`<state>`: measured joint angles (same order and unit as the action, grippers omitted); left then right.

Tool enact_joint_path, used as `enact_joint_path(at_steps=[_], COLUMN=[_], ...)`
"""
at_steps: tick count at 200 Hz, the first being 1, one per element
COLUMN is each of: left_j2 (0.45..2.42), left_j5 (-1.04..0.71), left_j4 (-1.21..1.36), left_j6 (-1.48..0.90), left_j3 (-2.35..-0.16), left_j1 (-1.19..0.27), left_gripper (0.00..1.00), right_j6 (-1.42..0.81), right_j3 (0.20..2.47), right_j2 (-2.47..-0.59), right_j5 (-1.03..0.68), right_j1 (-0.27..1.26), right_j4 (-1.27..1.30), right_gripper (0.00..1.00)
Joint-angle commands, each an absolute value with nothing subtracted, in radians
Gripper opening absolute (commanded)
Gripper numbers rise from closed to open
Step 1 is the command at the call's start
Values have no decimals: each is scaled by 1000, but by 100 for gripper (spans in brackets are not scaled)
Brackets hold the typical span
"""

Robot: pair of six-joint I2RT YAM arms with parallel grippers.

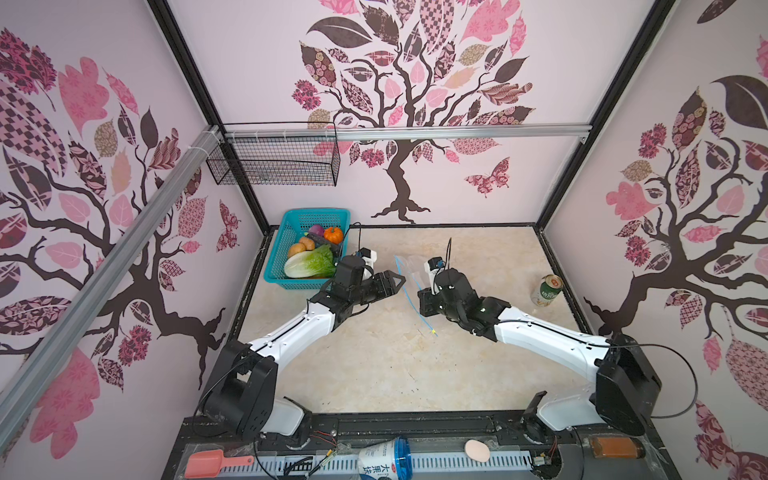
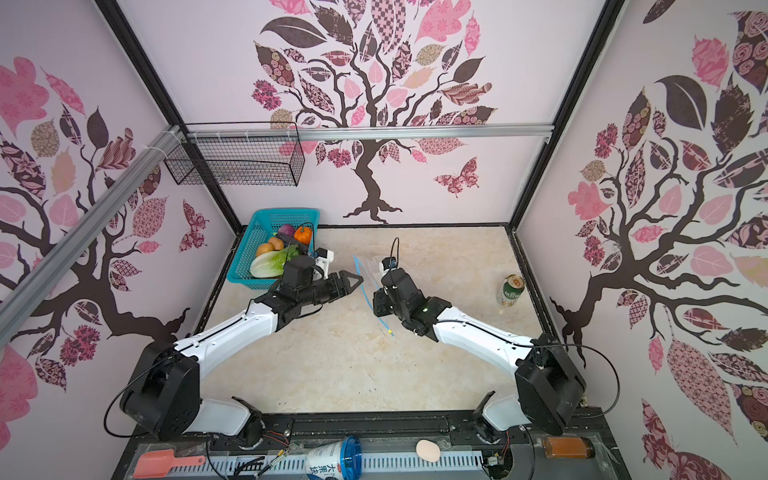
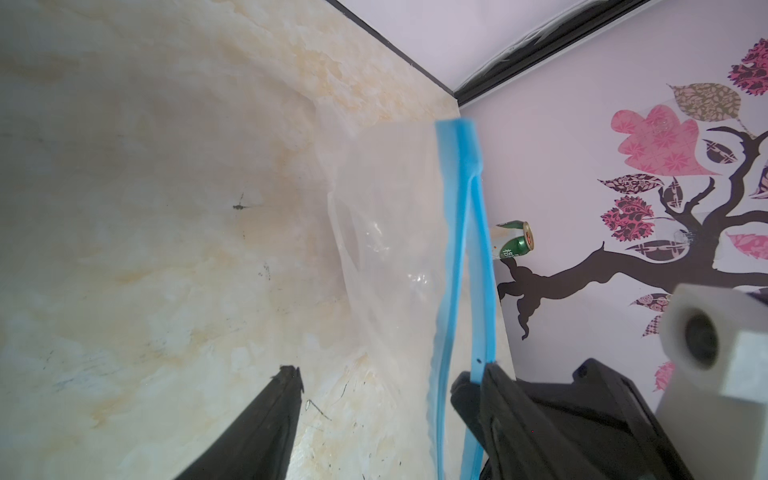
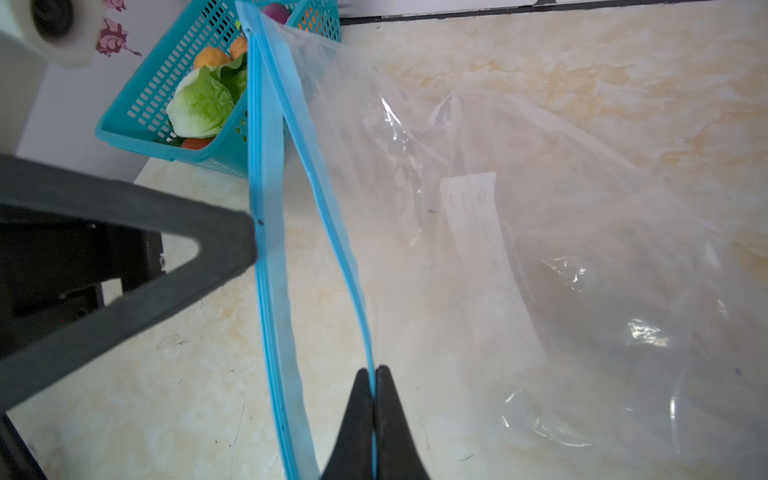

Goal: Place the food in the zip-top bag and seal the zipper

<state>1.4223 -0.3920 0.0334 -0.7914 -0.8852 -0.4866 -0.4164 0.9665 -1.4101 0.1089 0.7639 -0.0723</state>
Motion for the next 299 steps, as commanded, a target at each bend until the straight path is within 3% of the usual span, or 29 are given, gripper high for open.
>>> enact_joint_path(at_steps=[1,36,70,85,120,157,196,206,229,254,273,299], left_j2=[1416,1491,1549,1551,1564,1651,1787,1796,1767,1689,1611,1532], left_j5=[-385,-374,-350,-329,-299,-406,-531,-533,-503,-480,-469,-350], left_j4=[95,100,77,53,-16,-20,-31,-42,-103,-171,-191,-287], left_j6=[-809,-793,-790,-770,-715,-689,-683,-682,-661,-646,-639,-551], left_j3=[-854,-925,-955,-960,-1008,-1087,-1155,-1157,-1156,-1140,-1116,-1146], left_j1=[-513,-575,-588,-592,-618,-646,-649,-649,-643,-591,-512,-420], left_gripper=[70,66,16,0,0,0,10,18,50,71,81,86], right_j6=[-434,-436,-373,-321,-269,-327,-445,-463,-473,-474,-484,-506], right_j3=[977,960,966,984,1039,1038,931,904,866,852,833,795], right_j2=[-1376,-1359,-1298,-1250,-1137,-1055,-1081,-1101,-1144,-1178,-1194,-1204], right_j5=[70,69,203,320,457,396,219,208,212,209,153,52], right_j1=[759,758,753,752,753,753,753,753,749,731,691,627], right_j4=[-53,-50,-132,-189,-294,-360,-318,-296,-230,-168,-115,-42], right_gripper=[0,0,0,0,0,0,0,0,0,0,0,0])
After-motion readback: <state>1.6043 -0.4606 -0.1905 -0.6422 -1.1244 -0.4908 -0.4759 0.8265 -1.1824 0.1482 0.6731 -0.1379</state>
